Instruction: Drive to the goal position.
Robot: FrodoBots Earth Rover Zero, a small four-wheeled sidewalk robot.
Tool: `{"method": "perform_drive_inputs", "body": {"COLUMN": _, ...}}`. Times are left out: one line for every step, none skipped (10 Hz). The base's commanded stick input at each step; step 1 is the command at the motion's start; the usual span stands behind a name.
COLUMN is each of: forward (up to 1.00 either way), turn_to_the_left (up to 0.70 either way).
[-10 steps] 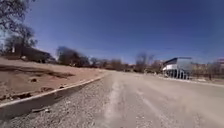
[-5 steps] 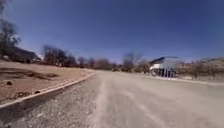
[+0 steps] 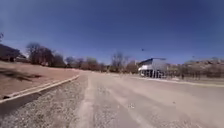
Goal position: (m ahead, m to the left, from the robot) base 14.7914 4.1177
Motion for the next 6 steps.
{"method": "perform_drive_inputs", "body": {"forward": 1.00, "turn_to_the_left": 0.00}}
{"method": "perform_drive_inputs", "body": {"forward": 1.00, "turn_to_the_left": 0.00}}
{"method": "perform_drive_inputs", "body": {"forward": 1.00, "turn_to_the_left": 0.00}}
{"method": "perform_drive_inputs", "body": {"forward": 1.00, "turn_to_the_left": 0.00}}
{"method": "perform_drive_inputs", "body": {"forward": 1.00, "turn_to_the_left": 0.00}}
{"method": "perform_drive_inputs", "body": {"forward": 1.00, "turn_to_the_left": 0.00}}
